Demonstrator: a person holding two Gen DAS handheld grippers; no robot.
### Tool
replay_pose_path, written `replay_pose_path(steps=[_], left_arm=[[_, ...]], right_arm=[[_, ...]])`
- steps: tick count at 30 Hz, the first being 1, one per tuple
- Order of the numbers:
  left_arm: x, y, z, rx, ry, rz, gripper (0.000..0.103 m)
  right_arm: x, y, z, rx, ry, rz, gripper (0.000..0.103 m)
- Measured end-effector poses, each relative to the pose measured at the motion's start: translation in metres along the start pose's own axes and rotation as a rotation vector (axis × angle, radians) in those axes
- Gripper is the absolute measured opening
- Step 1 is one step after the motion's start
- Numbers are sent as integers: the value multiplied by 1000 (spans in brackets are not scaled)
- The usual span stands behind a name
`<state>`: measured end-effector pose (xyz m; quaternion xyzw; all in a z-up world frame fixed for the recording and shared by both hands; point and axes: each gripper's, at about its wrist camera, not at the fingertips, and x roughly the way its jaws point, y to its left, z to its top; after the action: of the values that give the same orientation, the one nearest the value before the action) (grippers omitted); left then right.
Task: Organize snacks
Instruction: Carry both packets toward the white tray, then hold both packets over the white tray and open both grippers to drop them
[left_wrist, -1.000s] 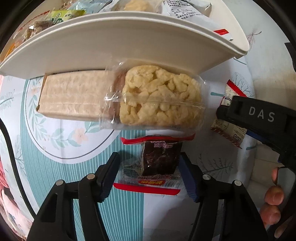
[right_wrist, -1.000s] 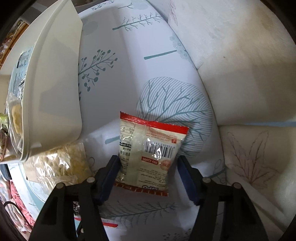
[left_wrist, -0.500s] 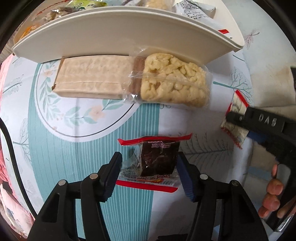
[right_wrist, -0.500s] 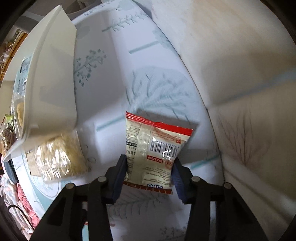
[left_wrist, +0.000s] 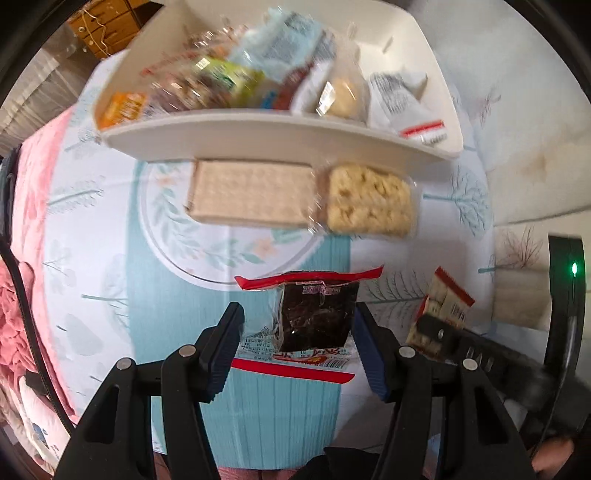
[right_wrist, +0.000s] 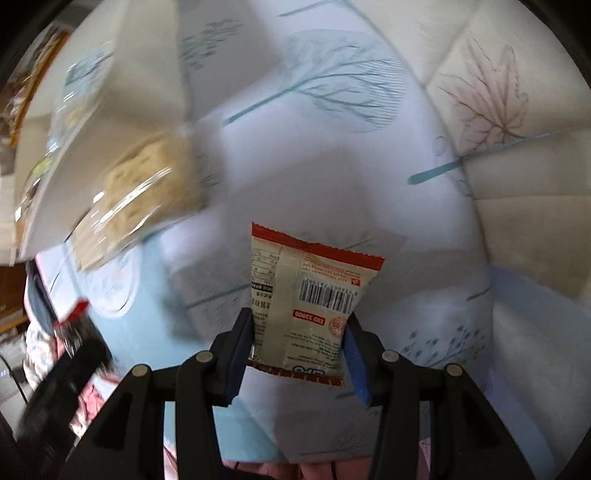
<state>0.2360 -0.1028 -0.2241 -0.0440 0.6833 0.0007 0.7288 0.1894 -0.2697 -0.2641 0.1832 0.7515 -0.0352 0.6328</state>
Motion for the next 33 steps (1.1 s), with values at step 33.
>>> replay_pose_path(steps=[33], left_arm=[[-87, 78, 148, -23, -256, 4, 59]], right_arm=[[-106, 122, 61, -189, -483, 279, 47]])
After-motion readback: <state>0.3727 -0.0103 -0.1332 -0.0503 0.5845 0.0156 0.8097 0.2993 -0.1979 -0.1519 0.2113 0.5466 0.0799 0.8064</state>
